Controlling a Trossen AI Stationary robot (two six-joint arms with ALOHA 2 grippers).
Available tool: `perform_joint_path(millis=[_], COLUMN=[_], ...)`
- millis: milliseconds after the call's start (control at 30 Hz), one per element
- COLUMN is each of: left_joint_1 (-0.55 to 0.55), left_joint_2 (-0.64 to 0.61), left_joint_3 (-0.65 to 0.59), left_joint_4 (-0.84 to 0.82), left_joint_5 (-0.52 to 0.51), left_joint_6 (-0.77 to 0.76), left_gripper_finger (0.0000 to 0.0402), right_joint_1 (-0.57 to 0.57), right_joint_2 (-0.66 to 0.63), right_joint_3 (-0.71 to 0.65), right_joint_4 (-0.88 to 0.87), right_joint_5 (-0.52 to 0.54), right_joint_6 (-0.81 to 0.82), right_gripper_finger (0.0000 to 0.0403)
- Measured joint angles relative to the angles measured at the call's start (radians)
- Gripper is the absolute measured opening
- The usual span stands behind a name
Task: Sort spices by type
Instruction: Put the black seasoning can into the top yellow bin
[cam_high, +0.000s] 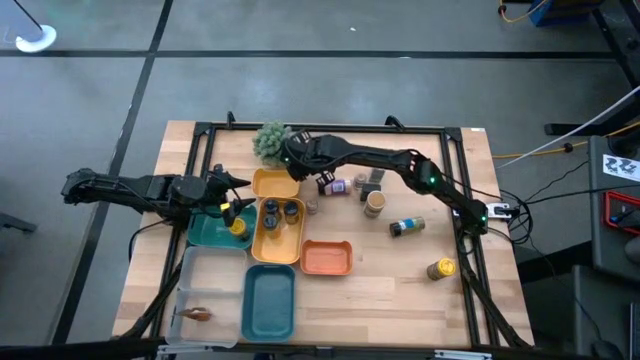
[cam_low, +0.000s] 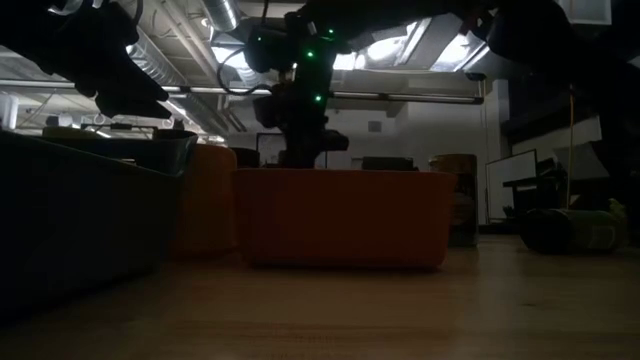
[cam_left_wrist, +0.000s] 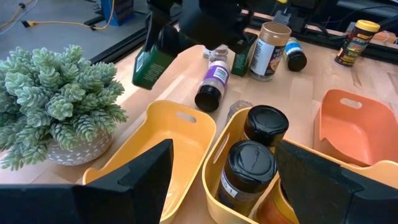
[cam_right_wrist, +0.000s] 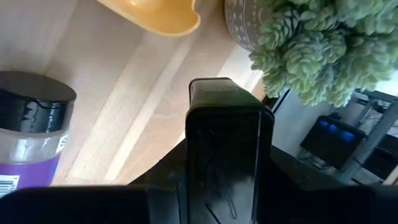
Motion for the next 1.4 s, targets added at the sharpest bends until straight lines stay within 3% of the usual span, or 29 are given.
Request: perform_joint_path(millis=[333,633,933,1167,1400], left_joint_1=[0.000,0.000,0.000,0.000,0.000], left_joint_2=[0.000,0.000,0.000,0.000,0.000], left_joint_3=[0.000,0.000,0.000,0.000,0.000], left_joint_4=[0.000,0.000,0.000,-0.001,-0.001], left_joint_5=[0.000,0.000,0.000,0.000,0.000], left_joint_6=[0.000,0.000,-0.004,-0.004,-0.004], left_gripper_finger=[0.0263,0.0263,0.0263,0.0263,0.0263], right_joint_1=[0.047,0.083,0.092,0.091,0.085], right_joint_2=[-0.002,-0.002,-0.003,-0.003,-0.003], right_joint_3=[0.000,0.000,0.000,0.000,0.000], right_joint_4=[0.020,0.074,0.134,0.197,0.226], right_joint_5=[0.123,0.140,-0.014,-0.053,-0.226], right_joint_6=[0.000,0.031,0.204,0.256,0.366], right_gripper_finger=[0.0127,0.0127,0.0128,0.0128,0.0128])
